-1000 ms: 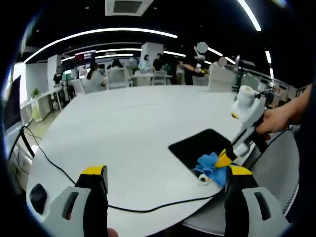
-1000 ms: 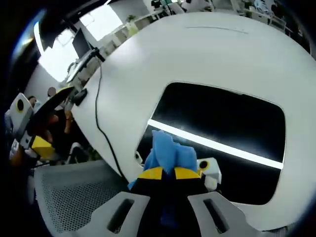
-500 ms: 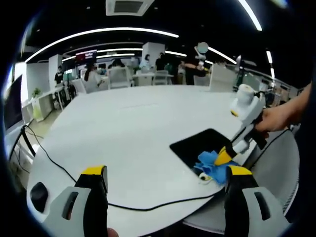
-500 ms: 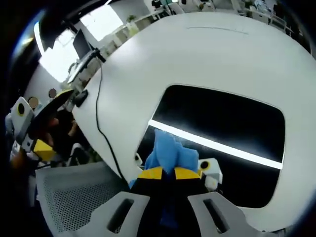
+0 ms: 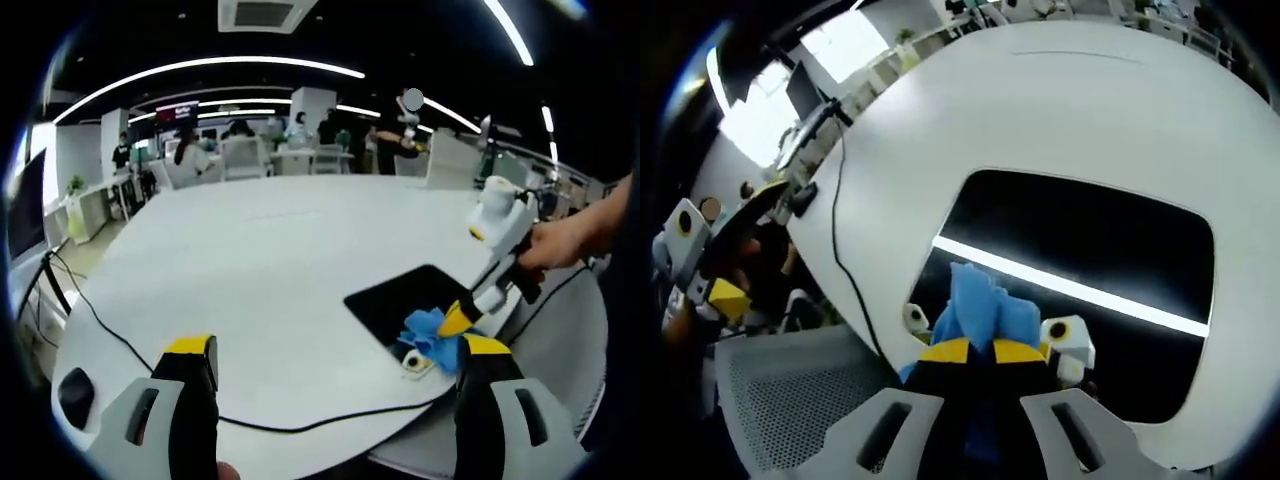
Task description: Wipe the mirror surface with the cleaning cloth until all visible marks leave the cleaned area.
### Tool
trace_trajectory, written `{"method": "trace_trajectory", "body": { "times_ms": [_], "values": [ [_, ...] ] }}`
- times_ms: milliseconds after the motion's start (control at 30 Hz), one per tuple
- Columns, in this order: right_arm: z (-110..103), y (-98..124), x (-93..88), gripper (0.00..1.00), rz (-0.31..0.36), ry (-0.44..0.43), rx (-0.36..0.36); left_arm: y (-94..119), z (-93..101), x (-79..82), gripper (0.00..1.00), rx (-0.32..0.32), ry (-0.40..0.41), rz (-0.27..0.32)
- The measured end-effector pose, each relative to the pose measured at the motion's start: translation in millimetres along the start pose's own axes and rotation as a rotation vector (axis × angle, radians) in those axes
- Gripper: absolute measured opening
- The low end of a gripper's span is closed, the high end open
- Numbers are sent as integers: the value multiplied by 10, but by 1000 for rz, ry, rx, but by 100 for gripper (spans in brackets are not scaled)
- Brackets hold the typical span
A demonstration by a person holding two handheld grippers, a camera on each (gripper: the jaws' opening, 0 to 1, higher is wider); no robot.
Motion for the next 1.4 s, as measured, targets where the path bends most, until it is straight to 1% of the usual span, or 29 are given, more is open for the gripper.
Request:
{"method": "trace_trajectory", "body": {
  "times_ms": [233,500,567,633,667,900,967,1067,1100,1233,1400],
  "values": [
    [26,16,-11,1,-2,0,-1,-58,43,17,100,-13,3,2],
    [158,78,-28,1,-6,-17,-13,-61,23,0,100,-12,5,-2],
    [182,89,-29,1,-11,-3,-19,-65,27,-14,100,-14,6,-5],
    [193,90,-31,1,-12,27,-10,-75,33,-25,100,-18,8,-6],
    [187,88,-35,1,-9,0,-10,-83,36,-31,100,-19,9,-7],
    [186,78,-24,1,-11,-13,-26,-142,71,-16,100,-35,12,0],
    [199,76,-4,1,-1,-9,-38,-143,72,-11,100,-36,18,5],
    [221,60,36,1,-10,-25,-34,-128,62,-20,100,-33,20,6],
    [225,55,51,1,-6,-18,-34,-122,62,-26,100,-32,20,4],
    [269,22,143,1,-7,-32,-15,-70,36,-64,100,-24,21,-3],
    [311,-23,275,1,0,-18,-23,-29,17,-90,100,-17,21,-10]
  ]
}}
Point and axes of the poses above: the point that each gripper's makers call its tool centre point, and the gripper's own axes: y roughly backward along the fingers, z roughly to its right, x roughly out of its top, the point moved 5 cm from there along y, roughly backward along the fingers, and after that the axes turned 2 degrees about z, right-handed, at the moved point
